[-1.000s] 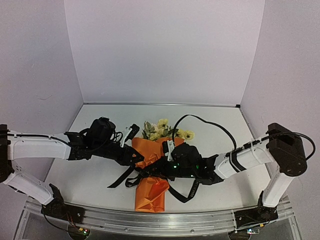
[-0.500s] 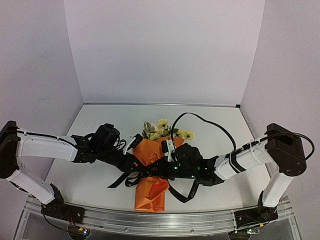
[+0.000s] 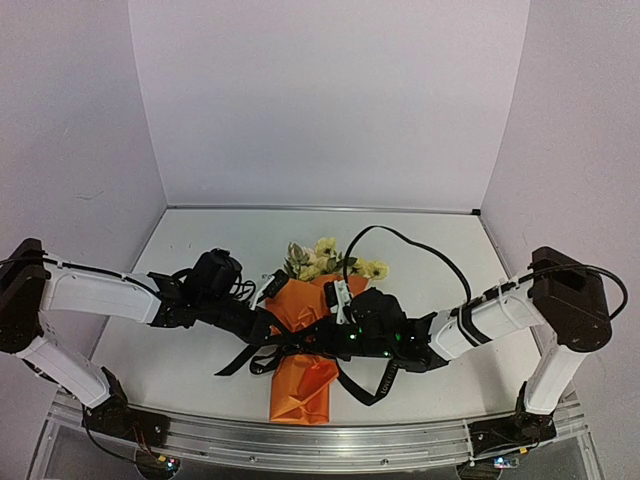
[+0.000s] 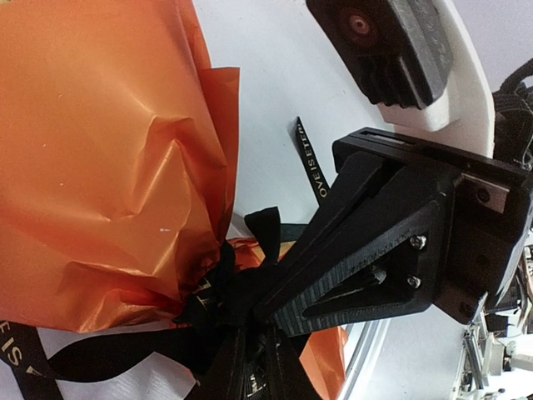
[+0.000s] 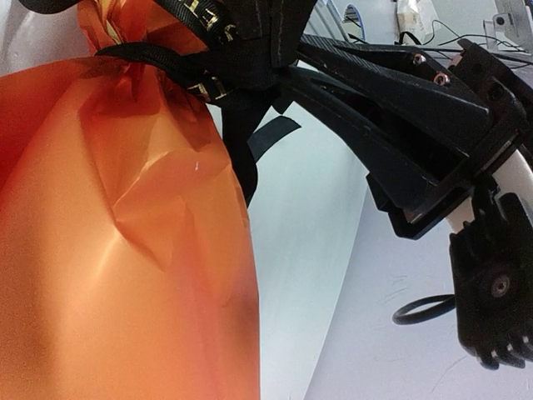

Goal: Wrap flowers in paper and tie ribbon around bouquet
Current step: Cross the half-tied ribbon over the folded bouquet.

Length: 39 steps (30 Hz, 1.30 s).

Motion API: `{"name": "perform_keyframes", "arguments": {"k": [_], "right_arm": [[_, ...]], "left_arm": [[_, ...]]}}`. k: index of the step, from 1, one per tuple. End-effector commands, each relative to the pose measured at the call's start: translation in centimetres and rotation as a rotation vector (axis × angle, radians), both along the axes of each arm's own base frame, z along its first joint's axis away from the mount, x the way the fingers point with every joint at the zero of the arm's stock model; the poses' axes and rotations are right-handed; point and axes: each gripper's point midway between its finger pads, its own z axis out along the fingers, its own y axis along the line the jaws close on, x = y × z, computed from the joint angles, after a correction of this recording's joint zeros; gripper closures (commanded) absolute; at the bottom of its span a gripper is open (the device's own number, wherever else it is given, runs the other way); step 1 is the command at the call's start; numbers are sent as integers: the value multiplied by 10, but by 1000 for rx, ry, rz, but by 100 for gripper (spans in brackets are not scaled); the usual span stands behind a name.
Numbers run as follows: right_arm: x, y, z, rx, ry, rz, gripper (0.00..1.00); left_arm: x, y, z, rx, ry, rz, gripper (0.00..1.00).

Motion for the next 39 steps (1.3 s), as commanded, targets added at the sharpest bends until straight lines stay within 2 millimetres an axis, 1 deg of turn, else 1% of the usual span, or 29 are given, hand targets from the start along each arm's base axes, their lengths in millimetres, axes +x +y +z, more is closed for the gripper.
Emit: {"name": "perform_keyframes", "arguments": {"k": [1,4,5,11,21,26,33,36,39], "right_arm": [[2,3,9,34,-37,0,100],[2,2,8,31,-37,-3,100],[3,2,8,31,-37,-5,100],[2,-4,4,20,-34,-16,100],[0,-11,0,11,-21,-24,99],[-1,-15,0,5,-29,-28,98],[-2,-15,-1,3,-24,-23,96],[-2,-17,-2,1,-24,-26,90],[-3,-18,-2,0,-23,-26,90]], "left_arm": [[1,-6,8,-55,-8,-8,93],[0,-7,10,-69,-7,-7,99],[0,-7,11,-70,-5,-7,100],[4,-2,8,-58,-15,29,100],[15,1,16,-66,-61,96,100],[21,4,24,-80,-92,133,100],[20,5,23,-77,-89,129,100],[20,5,22,-74,-90,132,100],[20,5,23,-76,-93,135,100]]}}
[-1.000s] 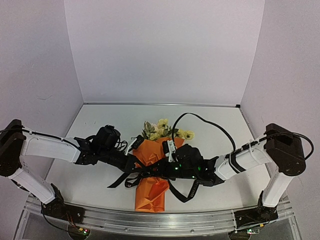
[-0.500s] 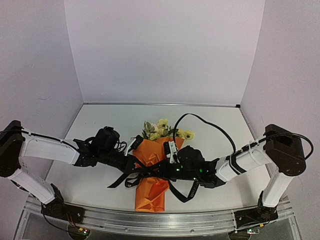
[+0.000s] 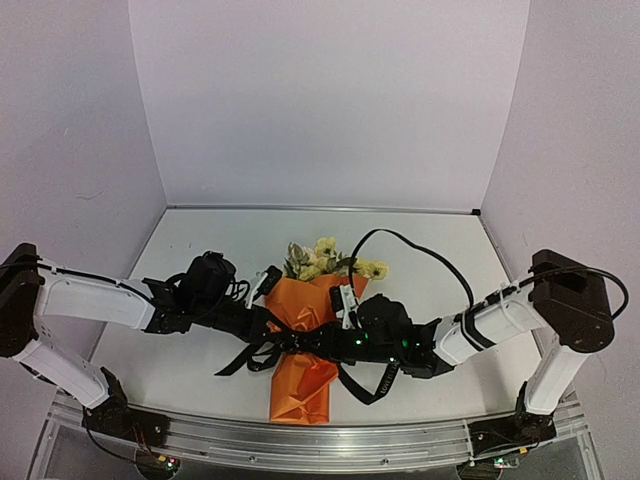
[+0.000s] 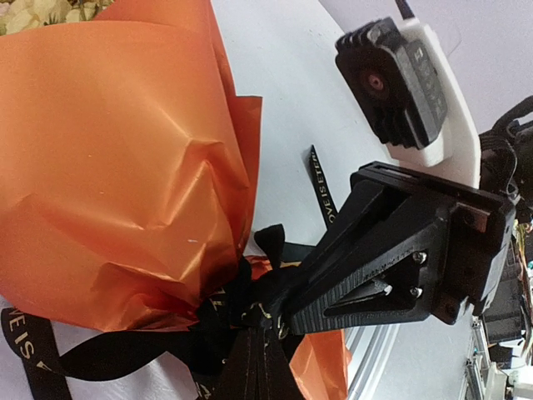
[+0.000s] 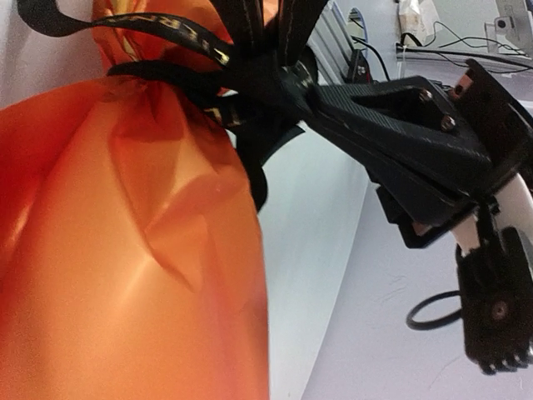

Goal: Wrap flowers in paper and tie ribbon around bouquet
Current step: Cross the half-tied ribbon over the folded bouquet.

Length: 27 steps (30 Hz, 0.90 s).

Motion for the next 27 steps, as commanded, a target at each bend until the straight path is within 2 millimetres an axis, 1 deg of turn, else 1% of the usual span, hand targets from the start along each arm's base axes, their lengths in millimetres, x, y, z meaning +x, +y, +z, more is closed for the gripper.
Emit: {"name": "perform_keyframes", "arguments": {"k": [1,10,20,23,24,26,27], "right_arm": [[0,-6,6,-3,-12,-12,90],[0,-2,12,13,-12,-4,91],[-3,-4,33,53,-38,11,90],[-2,-3,36,64,-27,3,90],[-1,-3,34,62,-20,-6,86],[1,-3,29,59,1,-30,68],[2,-3,26,56,10,-36,66]], "left_arm": [[10,0,19,-47,-65,33,100],[8,-2,19,-55,-60,13,100],[7,-3,17,-54,-52,6,100],[7,-4,18,-60,-53,4,100],[7,-4,18,-60,-52,2,100],[6,-4,18,-60,-50,1,100],[6,-5,18,-61,-49,0,100]]}}
